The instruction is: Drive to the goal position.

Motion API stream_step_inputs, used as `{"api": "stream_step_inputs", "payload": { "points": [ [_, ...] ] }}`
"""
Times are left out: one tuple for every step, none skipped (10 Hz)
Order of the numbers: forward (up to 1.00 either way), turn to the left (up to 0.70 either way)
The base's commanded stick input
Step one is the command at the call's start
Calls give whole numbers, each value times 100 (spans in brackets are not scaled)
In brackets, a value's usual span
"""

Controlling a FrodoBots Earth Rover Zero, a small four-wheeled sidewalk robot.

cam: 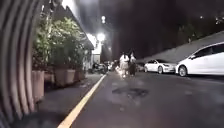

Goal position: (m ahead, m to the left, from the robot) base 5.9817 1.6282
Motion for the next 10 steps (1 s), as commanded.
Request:
{"api": "stream_step_inputs", "payload": {
  "points": [
    [45,0],
    [45,0],
    [45,0],
    [45,0],
    [45,0],
    [45,0],
    [45,0],
    [45,0],
    [45,0],
    [45,0]
  ]
}}
